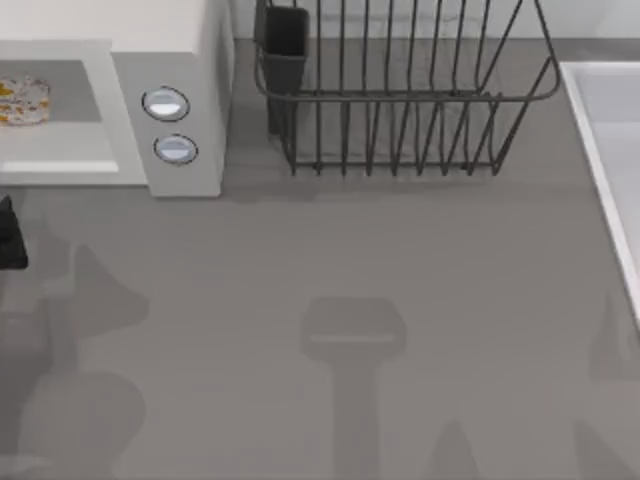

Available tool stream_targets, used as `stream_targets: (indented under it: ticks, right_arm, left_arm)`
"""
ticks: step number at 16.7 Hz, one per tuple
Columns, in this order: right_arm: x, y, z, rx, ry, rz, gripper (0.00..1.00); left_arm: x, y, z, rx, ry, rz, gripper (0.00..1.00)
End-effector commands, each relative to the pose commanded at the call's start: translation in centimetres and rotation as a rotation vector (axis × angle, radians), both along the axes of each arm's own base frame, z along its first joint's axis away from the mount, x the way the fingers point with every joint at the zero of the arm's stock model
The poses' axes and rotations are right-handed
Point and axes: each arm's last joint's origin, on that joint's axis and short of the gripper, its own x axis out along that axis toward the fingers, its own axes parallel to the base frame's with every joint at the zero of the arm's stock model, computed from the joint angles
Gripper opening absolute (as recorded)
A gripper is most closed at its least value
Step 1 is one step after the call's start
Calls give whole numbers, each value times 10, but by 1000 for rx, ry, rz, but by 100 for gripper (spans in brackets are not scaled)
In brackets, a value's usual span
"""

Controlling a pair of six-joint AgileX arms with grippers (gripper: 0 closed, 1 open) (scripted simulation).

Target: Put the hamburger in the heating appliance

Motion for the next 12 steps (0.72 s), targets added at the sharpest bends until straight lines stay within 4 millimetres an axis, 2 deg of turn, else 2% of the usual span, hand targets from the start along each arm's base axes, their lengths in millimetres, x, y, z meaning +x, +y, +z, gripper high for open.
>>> stream_targets:
  ticks: [9,12]
  right_arm:
    - [0,0,0,0,0,0,100]
    - [0,0,0,0,0,0,100]
  left_arm:
    - [-3,-1,77,-7,25,1,100]
    - [-4,-1,86,-4,15,0,100]
